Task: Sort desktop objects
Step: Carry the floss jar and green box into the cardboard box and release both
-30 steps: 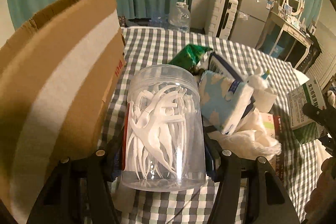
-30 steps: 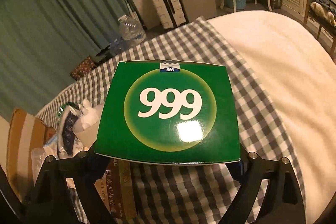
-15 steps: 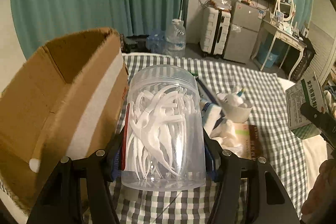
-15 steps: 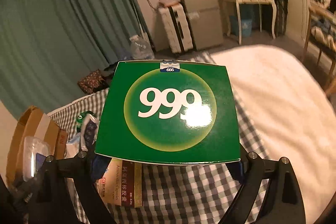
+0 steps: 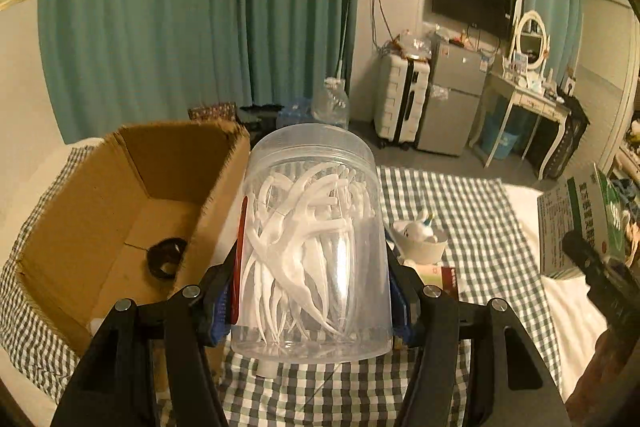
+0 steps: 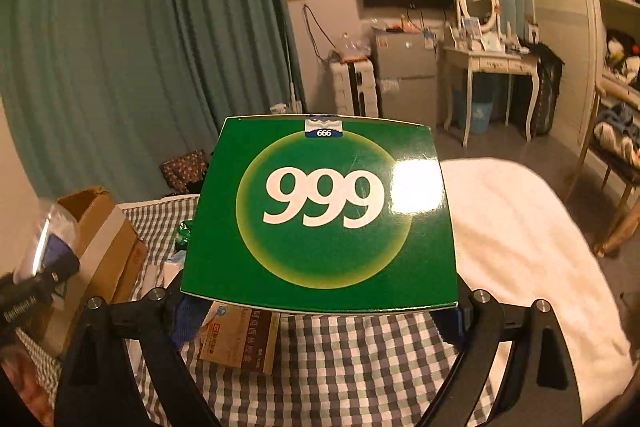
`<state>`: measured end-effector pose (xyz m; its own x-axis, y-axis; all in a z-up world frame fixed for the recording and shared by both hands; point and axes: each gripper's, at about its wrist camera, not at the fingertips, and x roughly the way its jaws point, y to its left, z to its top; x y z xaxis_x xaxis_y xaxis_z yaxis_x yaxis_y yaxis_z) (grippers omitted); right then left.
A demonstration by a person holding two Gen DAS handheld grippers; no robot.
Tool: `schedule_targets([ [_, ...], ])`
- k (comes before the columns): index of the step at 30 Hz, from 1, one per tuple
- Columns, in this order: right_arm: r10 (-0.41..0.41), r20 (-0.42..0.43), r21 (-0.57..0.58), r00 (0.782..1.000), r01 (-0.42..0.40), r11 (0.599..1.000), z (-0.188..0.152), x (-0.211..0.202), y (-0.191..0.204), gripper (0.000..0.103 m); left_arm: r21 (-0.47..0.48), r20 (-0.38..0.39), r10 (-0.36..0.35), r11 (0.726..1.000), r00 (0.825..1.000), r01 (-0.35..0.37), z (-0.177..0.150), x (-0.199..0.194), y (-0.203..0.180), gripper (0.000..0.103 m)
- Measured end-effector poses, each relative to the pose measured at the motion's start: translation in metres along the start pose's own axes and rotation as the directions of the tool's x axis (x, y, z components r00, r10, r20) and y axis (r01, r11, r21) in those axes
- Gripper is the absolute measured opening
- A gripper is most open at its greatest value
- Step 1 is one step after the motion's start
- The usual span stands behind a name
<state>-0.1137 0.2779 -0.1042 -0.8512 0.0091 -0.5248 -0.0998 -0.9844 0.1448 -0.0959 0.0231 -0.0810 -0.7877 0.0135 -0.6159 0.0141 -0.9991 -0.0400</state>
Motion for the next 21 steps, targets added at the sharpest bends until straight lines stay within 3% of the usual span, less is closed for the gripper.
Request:
schedule_targets([
  [10,0.062,0.142,-0.047,0.988,-0.056,0.997,0.004,-0.057,0.024,0.091,-0.019,0.115,0.029,0.999,0.993,-0.027,0.019,-0.046,0.031,0.062],
  [12,0.064,0.15,-0.045,0.987,-0.057,0.997,0.005,-0.06,0.026,0.091,0.012,0.138,0.039,0.999,0.99,-0.041,0.019,-0.05,0.029,0.062],
  [21,0.078,0.142,-0.059,0.987,-0.07,0.996,0.013,-0.06,0.043,0.091,0.072,0.153,-0.03,0.997,0.988,0.019,0.025,-0.054,0.03,0.062],
])
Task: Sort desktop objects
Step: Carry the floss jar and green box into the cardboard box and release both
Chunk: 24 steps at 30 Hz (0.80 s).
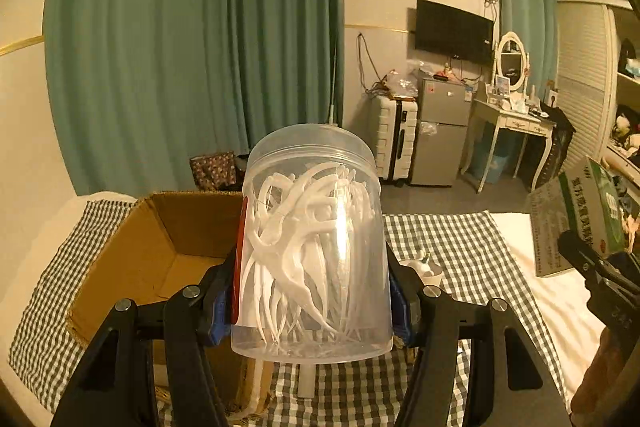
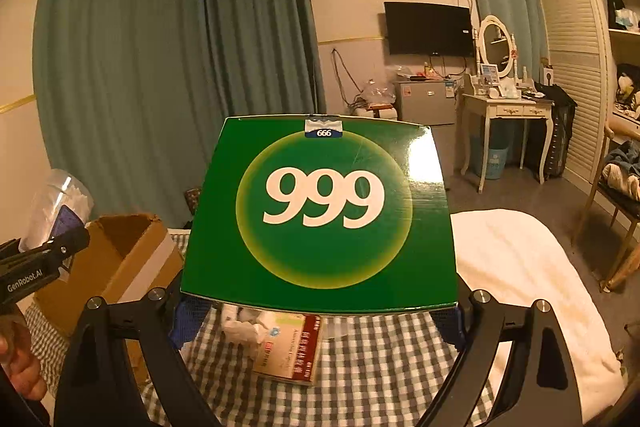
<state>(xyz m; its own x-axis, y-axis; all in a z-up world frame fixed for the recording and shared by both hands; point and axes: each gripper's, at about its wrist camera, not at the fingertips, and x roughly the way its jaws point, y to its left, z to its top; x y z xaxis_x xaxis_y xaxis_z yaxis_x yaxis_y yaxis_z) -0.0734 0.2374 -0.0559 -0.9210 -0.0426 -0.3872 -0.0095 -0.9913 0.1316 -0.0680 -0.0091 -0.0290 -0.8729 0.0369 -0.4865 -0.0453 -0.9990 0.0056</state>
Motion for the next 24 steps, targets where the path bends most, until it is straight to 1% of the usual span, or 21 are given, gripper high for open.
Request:
schedule_targets([
  [4,0.021,0.0,-0.012,1.0,-0.021,1.0,0.004,-0.001,0.021,0.091,0.012,0.016,0.011,1.0,1.0,-0.011,0.002,-0.005,0.017,0.062],
  [9,0.054,-0.009,0.004,0.999,-0.054,0.999,0.008,0.006,0.05,0.091,0.036,0.021,0.094,0.995,0.995,-0.095,0.007,-0.005,0.041,0.062],
  [13,0.078,-0.02,-0.008,0.997,-0.078,0.997,0.011,0.014,0.076,0.091,0.036,0.035,0.097,0.995,0.995,-0.098,0.01,-0.007,0.06,0.062],
  [17,0.105,-0.032,-0.027,0.994,-0.106,0.994,0.01,0.02,0.105,0.091,0.018,0.023,0.082,0.996,0.996,-0.082,0.007,-0.002,0.085,0.062],
  [20,0.122,-0.041,-0.041,0.992,-0.124,0.991,0.009,0.027,0.127,0.092,0.037,0.027,0.109,0.993,0.994,-0.11,0.006,0.002,0.1,0.062],
  [22,0.134,-0.047,-0.054,0.99,-0.136,0.989,0.008,0.031,0.141,0.092,0.036,0.032,0.111,0.993,0.993,-0.112,0.005,0.004,0.11,0.062],
  [24,0.15,-0.053,-0.068,0.987,-0.153,0.986,0.005,0.035,0.154,0.092,0.0,0.045,0.123,0.992,0.991,-0.123,0.004,0.005,0.126,0.062],
])
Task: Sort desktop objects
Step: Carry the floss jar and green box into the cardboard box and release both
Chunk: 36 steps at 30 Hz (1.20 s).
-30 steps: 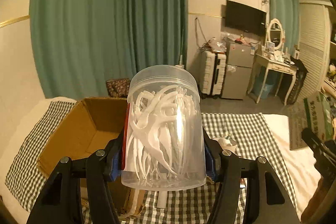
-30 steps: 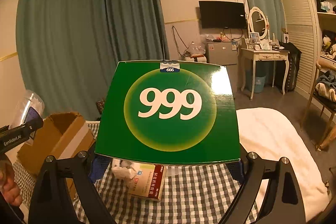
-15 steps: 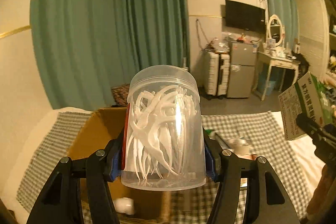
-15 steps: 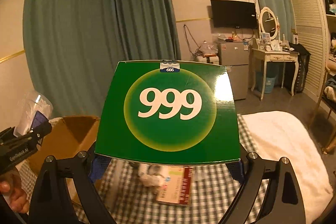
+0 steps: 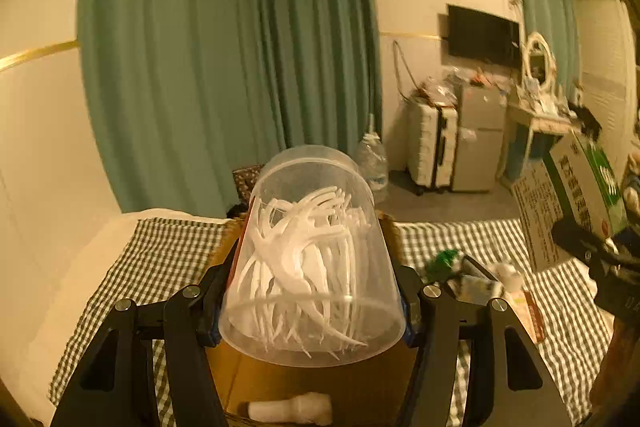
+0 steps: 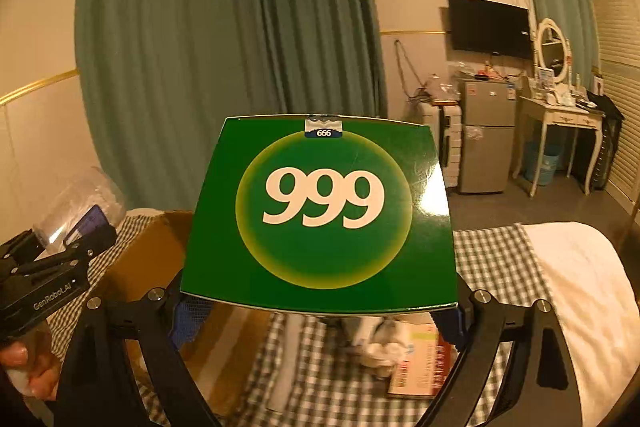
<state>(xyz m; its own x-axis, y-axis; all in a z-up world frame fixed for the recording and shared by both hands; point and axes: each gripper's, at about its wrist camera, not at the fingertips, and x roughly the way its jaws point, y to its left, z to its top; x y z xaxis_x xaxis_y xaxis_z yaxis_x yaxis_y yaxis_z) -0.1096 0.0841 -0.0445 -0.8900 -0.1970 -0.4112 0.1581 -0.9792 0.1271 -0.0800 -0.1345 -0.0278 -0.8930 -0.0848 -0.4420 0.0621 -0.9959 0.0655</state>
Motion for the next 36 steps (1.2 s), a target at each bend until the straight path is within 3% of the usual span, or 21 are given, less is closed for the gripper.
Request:
schedule_targets([
  [5,0.043,-0.022,-0.027,0.999,-0.044,0.999,-0.005,0.019,0.029,0.092,-0.031,-0.001,0.027,0.999,1.0,-0.027,-0.003,0.011,0.028,0.062],
  [15,0.103,-0.078,-0.085,0.992,-0.109,0.99,-0.013,0.059,0.08,0.092,-0.137,-0.076,0.045,0.989,0.996,-0.055,-0.014,0.034,0.079,0.062],
  [28,0.129,-0.188,-0.154,0.974,-0.159,0.975,-0.006,0.121,0.121,0.092,-0.114,-0.159,0.0,0.993,0.987,-0.018,-0.026,0.062,0.079,0.062],
  [32,0.136,-0.254,-0.184,0.958,-0.186,0.965,-0.01,0.14,0.132,0.092,-0.103,-0.223,-0.014,0.995,0.975,-0.009,-0.032,0.077,0.078,0.062],
  [36,0.136,-0.322,-0.231,0.937,-0.217,0.948,-0.014,0.157,0.137,0.092,-0.129,-0.325,-0.027,0.992,0.945,-0.016,-0.045,0.097,0.083,0.062],
])
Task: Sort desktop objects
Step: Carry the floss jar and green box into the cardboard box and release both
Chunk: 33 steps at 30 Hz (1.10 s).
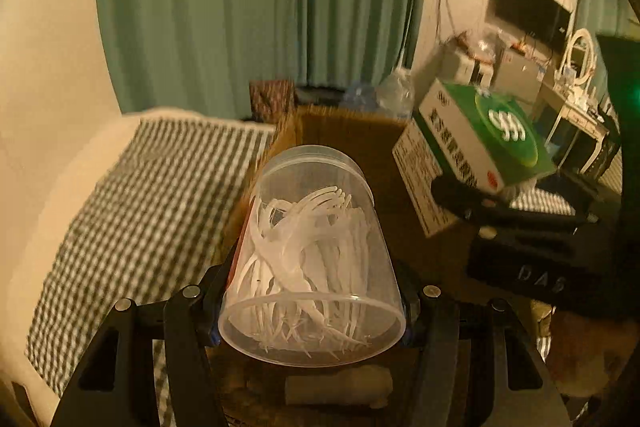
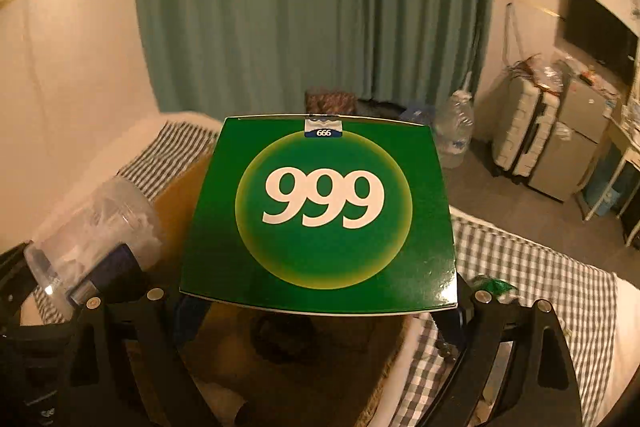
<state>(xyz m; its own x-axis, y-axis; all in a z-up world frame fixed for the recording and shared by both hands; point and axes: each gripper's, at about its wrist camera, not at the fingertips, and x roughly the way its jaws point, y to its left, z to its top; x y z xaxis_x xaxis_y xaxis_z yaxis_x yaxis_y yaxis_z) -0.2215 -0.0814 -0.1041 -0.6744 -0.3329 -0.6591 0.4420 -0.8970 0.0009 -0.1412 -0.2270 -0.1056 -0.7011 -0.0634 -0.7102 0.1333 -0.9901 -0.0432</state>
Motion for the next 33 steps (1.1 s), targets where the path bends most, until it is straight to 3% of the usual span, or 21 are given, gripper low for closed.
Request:
schedule_targets([
  [6,-0.029,-0.121,-0.169,0.992,0.008,0.986,0.004,0.035,0.011,0.092,0.069,-0.09,-0.008,0.998,0.996,0.014,-0.011,0.02,-0.012,0.062],
  [13,-0.004,-0.224,-0.129,0.975,-0.026,0.991,-0.002,0.054,0.004,0.092,0.064,-0.132,0.009,0.998,0.991,0.0,-0.015,0.03,-0.013,0.062],
  [17,0.004,-0.211,-0.12,0.977,-0.029,0.992,-0.002,0.05,-0.001,0.093,0.068,-0.13,0.029,0.997,0.991,-0.02,-0.015,0.027,-0.015,0.065],
  [20,0.017,-0.204,-0.101,0.979,-0.038,0.994,0.0,0.047,-0.005,0.094,0.073,-0.103,0.034,0.997,0.994,-0.026,-0.009,0.02,-0.018,0.082],
  [33,-0.007,-0.044,-0.046,0.999,0.005,0.999,0.019,-0.002,-0.019,0.095,0.065,-0.038,0.027,0.998,0.999,-0.024,0.002,0.007,-0.02,0.084],
])
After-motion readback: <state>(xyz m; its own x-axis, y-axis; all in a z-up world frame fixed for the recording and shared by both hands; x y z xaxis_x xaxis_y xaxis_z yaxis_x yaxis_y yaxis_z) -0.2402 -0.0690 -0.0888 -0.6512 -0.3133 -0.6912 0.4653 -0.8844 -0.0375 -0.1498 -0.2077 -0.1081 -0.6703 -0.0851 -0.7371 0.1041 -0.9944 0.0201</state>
